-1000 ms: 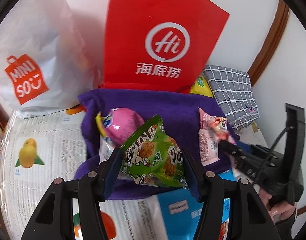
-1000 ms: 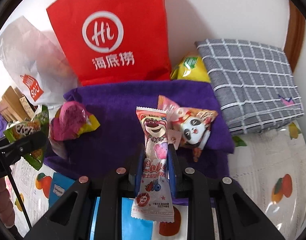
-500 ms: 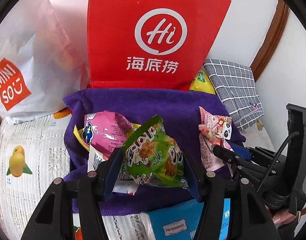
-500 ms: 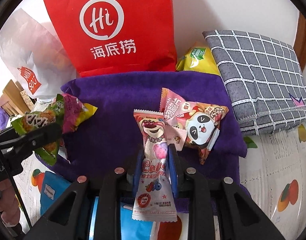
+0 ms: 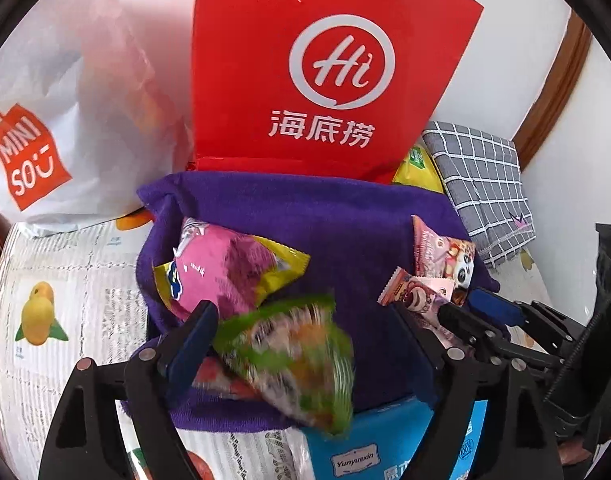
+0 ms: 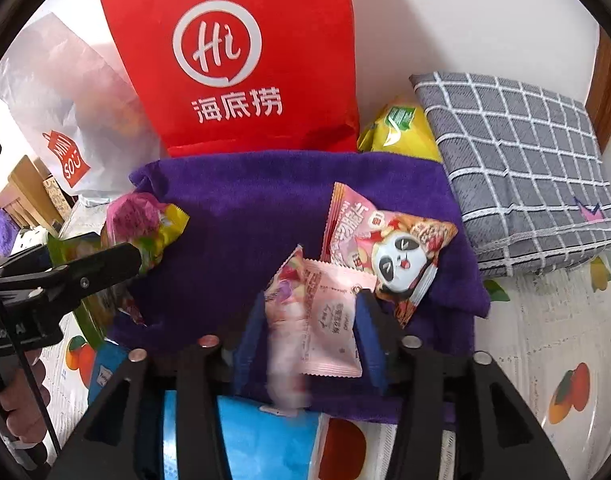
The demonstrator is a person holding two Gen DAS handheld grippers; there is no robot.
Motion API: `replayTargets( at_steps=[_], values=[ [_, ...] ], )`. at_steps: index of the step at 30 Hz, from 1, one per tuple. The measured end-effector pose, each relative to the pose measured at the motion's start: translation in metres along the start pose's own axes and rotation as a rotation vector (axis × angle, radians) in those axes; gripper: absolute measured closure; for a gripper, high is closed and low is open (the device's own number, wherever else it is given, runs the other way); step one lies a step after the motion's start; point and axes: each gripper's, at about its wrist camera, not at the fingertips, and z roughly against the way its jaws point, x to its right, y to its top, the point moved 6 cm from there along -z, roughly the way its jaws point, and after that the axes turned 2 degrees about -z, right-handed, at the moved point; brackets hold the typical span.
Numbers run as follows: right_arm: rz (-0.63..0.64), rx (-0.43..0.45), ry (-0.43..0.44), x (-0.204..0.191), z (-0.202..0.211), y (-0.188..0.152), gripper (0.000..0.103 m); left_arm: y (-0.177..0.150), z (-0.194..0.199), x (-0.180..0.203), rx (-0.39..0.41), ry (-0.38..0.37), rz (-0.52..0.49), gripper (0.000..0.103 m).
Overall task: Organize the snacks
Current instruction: 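Release the strawberry-bear packet onto the towel while the left tool drops the green bag there, then grasp the red printed snack bag with the right tool while the left tool grasps the yellow bag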
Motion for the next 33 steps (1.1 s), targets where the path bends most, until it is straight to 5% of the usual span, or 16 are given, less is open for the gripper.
replayTargets(
  at_steps=[4, 16, 33],
  values=[
    [0.01, 0.017, -0.007, -0.003, 0.015, 0.0, 0.045, -0.001, 0.01, -0.006, 0.011, -0.001, 0.041, 0.017],
    [-0.023, 0.058, -0.009, -0.005, 0.069, -0.02, 0.044, -0.011, 0.057, 0.0, 0.053, -0.024, 0.033, 0.016],
    [-0.024, 0.058, 0.019, -0.026, 0.122, -0.087, 0.044, -0.081, 0.118, -0.012, 0.057, 0.025, 0.012, 0.018]
  ],
)
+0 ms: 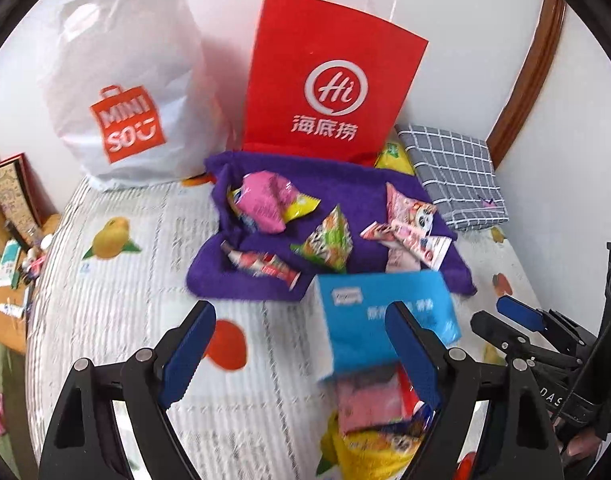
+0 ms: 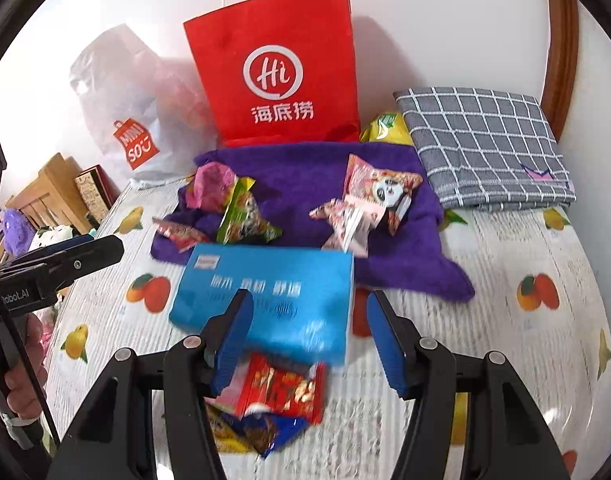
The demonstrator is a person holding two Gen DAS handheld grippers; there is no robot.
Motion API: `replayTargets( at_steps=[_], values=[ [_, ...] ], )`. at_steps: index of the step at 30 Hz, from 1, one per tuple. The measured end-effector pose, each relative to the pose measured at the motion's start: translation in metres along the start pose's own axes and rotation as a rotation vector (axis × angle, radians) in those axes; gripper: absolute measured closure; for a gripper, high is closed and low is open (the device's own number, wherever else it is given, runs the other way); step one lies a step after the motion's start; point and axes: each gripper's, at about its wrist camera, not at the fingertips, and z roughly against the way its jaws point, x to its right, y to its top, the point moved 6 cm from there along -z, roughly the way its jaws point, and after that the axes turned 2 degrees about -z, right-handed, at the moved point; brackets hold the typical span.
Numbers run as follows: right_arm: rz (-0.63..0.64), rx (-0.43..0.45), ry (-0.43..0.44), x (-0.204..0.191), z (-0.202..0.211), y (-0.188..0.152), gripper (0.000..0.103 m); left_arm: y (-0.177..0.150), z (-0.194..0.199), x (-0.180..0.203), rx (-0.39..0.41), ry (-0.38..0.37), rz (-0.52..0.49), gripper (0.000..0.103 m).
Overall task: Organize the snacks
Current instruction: 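Grasp the red printed snack bag with the right tool while the left tool grasps the yellow bag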
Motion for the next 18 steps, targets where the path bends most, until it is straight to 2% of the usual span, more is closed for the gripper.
replayTargets(
  at_steps=[8, 14, 18],
  values=[
    [-0.015, -0.042, 0.01, -0.006, -0.003, -0.033, 0.044, -0.029, 0.017, -0.02, -0.006, 0.006, 0.035, 0.018],
    [-0.017, -0.087, 0.061, -0.013, -0.025, -0.054, 0.044, -0.046, 0.018, -0.03, -0.012, 0.006, 0.04, 0.018],
    [-0.043, -0.132, 0.063, -0.012, -0.04, -0.064, 0.044, -0.054, 0.014, -0.033, -0.024, -0.004, 0.042, 0.017]
  ],
)
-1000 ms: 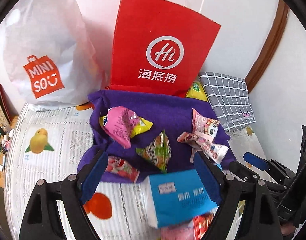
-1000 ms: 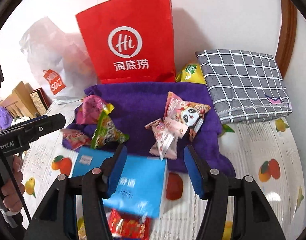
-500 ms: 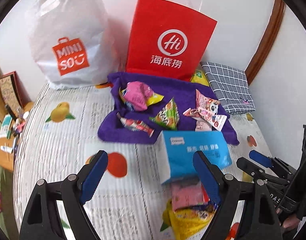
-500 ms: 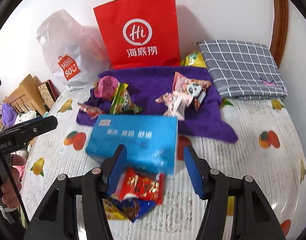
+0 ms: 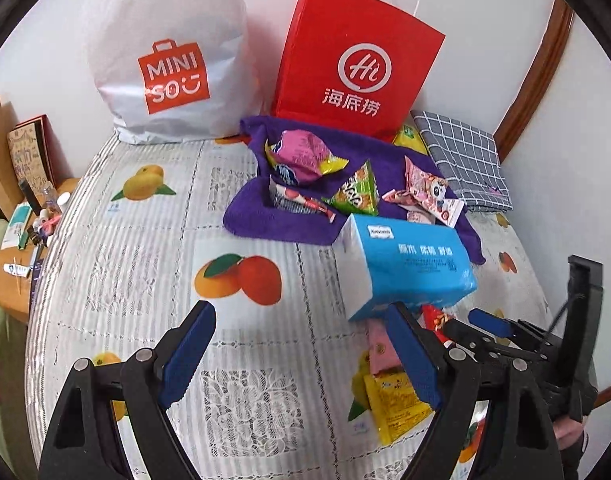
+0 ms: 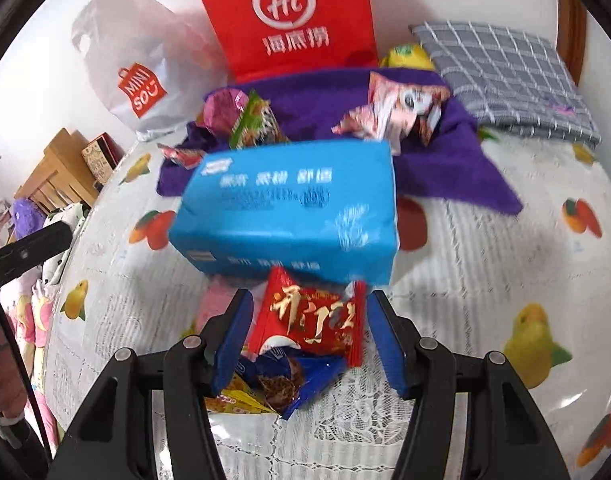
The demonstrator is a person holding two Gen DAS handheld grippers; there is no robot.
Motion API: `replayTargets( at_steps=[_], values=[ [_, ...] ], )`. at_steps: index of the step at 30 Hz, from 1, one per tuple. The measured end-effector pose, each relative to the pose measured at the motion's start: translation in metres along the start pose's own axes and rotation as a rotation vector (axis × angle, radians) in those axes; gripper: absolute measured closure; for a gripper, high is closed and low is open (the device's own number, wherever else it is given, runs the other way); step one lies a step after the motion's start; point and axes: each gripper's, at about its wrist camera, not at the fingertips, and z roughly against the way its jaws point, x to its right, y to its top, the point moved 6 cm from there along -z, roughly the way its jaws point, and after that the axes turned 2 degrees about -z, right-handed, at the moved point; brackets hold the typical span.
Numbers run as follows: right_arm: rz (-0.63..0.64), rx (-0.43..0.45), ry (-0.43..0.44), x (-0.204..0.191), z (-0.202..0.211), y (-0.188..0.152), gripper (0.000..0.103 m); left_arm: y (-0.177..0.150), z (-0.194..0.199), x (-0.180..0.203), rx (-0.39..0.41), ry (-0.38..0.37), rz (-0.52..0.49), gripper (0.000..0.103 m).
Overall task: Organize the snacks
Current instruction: 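Grasp the red printed snack bag with the right tool while the left tool grasps the yellow bag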
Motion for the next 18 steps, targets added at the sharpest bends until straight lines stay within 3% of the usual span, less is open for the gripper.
replayTargets(
  at_steps=[6, 11, 14, 18],
  values=[
    [-0.025, -0.058, 0.005, 0.001, -0.022, -0.01, 0.042, -0.008, -0.011, -0.002, -0.03, -0.007, 0.004, 0.017],
    [-0.064, -0.053, 0.041, -0.001, -0.032, -0.012, 0.037, -0.012, -0.014, -0.003, -0.043, -0.005, 0.003, 0.017],
    [-0.045, -0.055, 0.053, -0.004, -0.032, -0.012, 0.058, -0.014, -0.016, -0.003, -0.05, -0.004, 0.001, 0.017],
    [-0.048, -0.051, 0.069, 0.0, -0.025, -0.012, 0.058, -0.018, -0.018, 0.0, -0.06, -0.007, -0.007, 0.017]
  ],
)
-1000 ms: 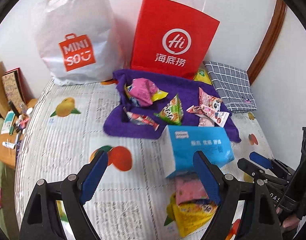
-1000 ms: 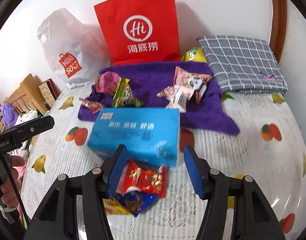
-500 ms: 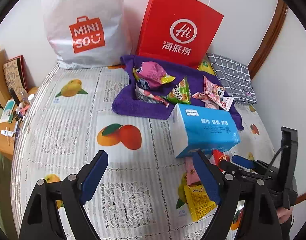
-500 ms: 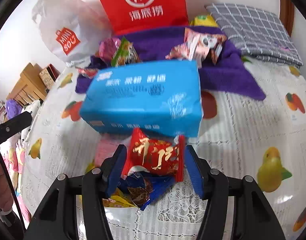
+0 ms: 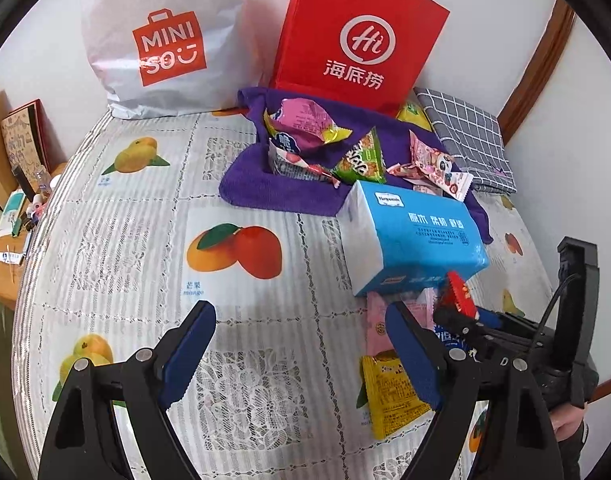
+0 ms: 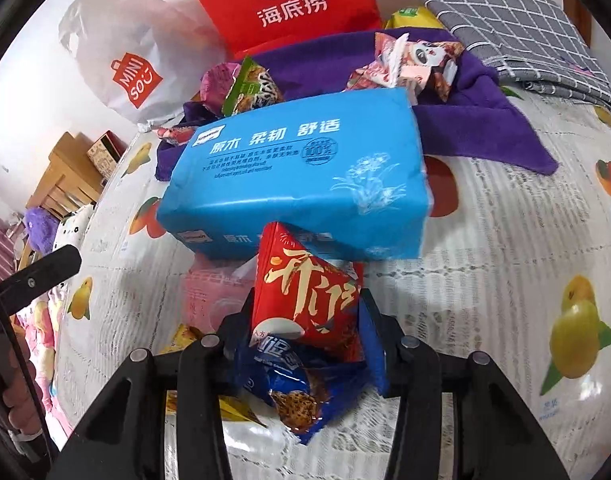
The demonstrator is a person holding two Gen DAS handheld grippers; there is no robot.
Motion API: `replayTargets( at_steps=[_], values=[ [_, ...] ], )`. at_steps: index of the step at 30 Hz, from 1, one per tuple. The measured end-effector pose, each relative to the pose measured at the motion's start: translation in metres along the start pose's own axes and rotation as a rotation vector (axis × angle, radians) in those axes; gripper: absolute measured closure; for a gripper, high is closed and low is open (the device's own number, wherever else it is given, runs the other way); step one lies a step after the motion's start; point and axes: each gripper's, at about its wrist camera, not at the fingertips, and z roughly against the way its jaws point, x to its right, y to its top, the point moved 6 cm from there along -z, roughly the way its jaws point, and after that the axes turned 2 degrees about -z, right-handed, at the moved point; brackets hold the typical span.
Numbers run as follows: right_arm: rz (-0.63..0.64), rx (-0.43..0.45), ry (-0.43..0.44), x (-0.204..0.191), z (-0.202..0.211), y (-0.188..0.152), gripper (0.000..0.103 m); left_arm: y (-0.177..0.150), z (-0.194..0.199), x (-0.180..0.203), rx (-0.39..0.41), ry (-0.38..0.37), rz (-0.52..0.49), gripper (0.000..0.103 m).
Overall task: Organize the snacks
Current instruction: 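Grasp the red printed snack bag with the right tool while the left tool grasps the yellow bag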
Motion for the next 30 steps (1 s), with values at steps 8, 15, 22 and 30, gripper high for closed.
replayTargets(
  at_steps=[8, 15, 22, 30],
  values=[
    [0.03, 0.064, -0.105, 0.025, 0.034, -0.006, 0.058, -0.009, -0.011, 0.021, -0.03, -0.019, -0.031, 0.017],
    [0.037, 0.084, -0.174, 0.054, 0.055, -0.019, 0.058, -0.014, -0.025, 0.05, -0.066, -0.08, -0.063, 0.017],
    [0.022, 0.089, -0.187, 0.071, 0.061, -0.029, 0.058, -0.026, -0.021, 0.079, -0.081, -0.171, -0.103, 0.016],
    [0.048, 0.071, -0.219, 0.072, 0.052, -0.041, 0.057, -0.062, -0.046, 0.096, -0.146, -0.069, -0.224, 0.016]
  ],
)
